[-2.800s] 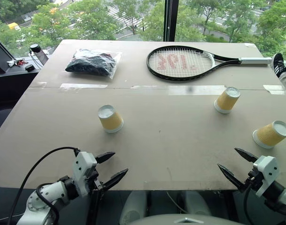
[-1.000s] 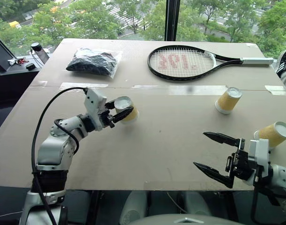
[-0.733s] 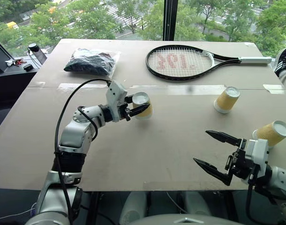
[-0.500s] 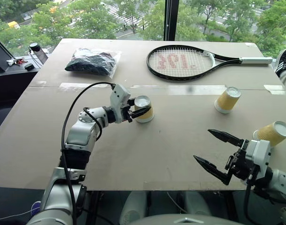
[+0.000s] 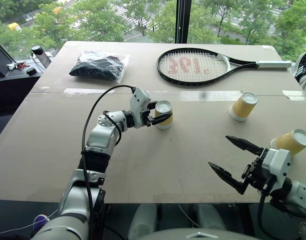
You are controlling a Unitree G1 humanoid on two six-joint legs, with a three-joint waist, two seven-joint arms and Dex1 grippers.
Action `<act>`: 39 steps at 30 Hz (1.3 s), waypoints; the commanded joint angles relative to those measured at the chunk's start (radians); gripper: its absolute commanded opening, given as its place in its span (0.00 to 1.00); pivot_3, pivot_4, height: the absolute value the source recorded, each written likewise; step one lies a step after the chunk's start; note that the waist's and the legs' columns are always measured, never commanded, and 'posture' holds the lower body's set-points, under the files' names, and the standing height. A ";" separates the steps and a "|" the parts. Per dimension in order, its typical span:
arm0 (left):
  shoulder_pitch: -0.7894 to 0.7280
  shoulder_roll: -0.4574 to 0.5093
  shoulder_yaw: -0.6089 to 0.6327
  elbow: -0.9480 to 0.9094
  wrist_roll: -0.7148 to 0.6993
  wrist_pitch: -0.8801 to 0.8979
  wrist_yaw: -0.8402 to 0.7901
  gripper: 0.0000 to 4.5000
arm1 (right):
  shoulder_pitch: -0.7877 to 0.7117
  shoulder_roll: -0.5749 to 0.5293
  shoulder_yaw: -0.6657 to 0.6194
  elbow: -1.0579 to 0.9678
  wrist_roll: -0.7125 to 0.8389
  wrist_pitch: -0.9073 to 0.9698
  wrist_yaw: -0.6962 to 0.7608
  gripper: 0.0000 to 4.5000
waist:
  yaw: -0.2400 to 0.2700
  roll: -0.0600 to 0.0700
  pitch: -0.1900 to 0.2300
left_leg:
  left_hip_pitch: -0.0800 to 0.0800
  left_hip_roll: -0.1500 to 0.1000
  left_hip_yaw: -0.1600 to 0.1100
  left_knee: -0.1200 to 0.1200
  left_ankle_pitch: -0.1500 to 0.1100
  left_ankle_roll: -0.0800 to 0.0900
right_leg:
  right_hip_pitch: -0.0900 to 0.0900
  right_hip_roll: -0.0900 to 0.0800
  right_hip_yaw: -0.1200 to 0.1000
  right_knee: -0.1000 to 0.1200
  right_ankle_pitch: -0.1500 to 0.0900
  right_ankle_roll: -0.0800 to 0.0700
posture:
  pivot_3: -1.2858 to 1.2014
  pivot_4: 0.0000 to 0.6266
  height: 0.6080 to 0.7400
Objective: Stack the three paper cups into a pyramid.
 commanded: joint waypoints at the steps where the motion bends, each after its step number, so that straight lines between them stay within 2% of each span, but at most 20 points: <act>1: 0.008 0.011 0.058 -0.043 -0.032 -0.007 0.004 0.99 | -0.004 0.007 -0.006 -0.017 -0.002 -0.016 -0.012 1.00 | 0.000 0.000 0.000 | 0.000 0.000 0.000 0.000 0.000 0.000 | 0.000 0.000 0.000 0.000 0.000 0.000 | 0.52 0.24 1.00; 6: 0.121 0.077 0.183 -0.233 -0.184 0.098 -0.040 0.99 | -0.012 0.053 -0.019 -0.011 -0.002 -0.021 -0.065 1.00 | -0.009 0.000 0.000 | 0.000 0.001 0.000 0.000 0.000 0.000 | -0.001 0.000 0.001 0.000 0.000 0.000 | 0.52 0.24 1.00; 11: 0.269 0.159 0.286 -0.439 -0.316 0.178 -0.074 0.99 | -0.037 0.132 -0.096 0.012 0.011 0.026 -0.212 1.00 | -0.011 0.001 0.000 | 0.000 0.001 0.000 0.000 0.000 0.000 | 0.000 -0.006 0.002 0.000 0.000 0.000 | 0.52 0.24 1.00; 15: 0.374 0.209 0.281 -0.654 -0.467 0.285 -0.126 0.99 | -0.091 0.166 -0.191 0.073 -0.166 0.051 -0.407 1.00 | 0.002 0.001 0.000 | 0.000 0.001 0.000 0.000 0.000 -0.001 | 0.000 -0.007 0.003 0.000 0.000 0.000 | 0.52 0.24 1.00; 19: 0.376 0.254 0.228 -0.754 -0.573 0.375 -0.187 0.99 | -0.121 0.153 -0.253 0.132 -0.299 0.107 -0.516 1.00 | 0.007 0.001 0.000 | 0.000 0.000 0.000 0.000 0.003 -0.005 | 0.000 -0.007 0.003 0.000 0.000 -0.001 | 0.52 0.24 1.00; 24: 0.356 0.281 0.201 -0.795 -0.638 0.410 -0.235 0.99 | -0.145 0.175 -0.326 0.134 -0.341 0.169 -0.598 1.00 | -0.004 0.004 0.000 | 0.001 0.000 0.001 -0.002 0.002 -0.004 | 0.000 -0.002 0.005 0.000 0.000 -0.001 | 0.52 0.24 1.00; 29: 0.339 0.284 0.187 -0.785 -0.628 0.401 -0.240 0.99 | -0.141 0.228 -0.345 0.105 -0.351 0.259 -0.656 1.00 | -0.007 0.005 0.000 | 0.001 0.000 0.002 -0.002 0.000 0.000 | -0.001 0.000 0.006 0.000 0.000 -0.001 | 0.52 0.24 1.00; 39: 0.345 0.275 0.185 -0.800 -0.618 0.376 -0.241 0.99 | -0.269 0.345 -0.391 0.099 -0.255 0.479 -0.750 1.00 | -0.015 0.005 0.000 | 0.001 0.001 0.002 -0.002 0.000 0.000 | -0.001 0.000 0.006 0.000 0.000 -0.001 | 0.52 0.24 1.00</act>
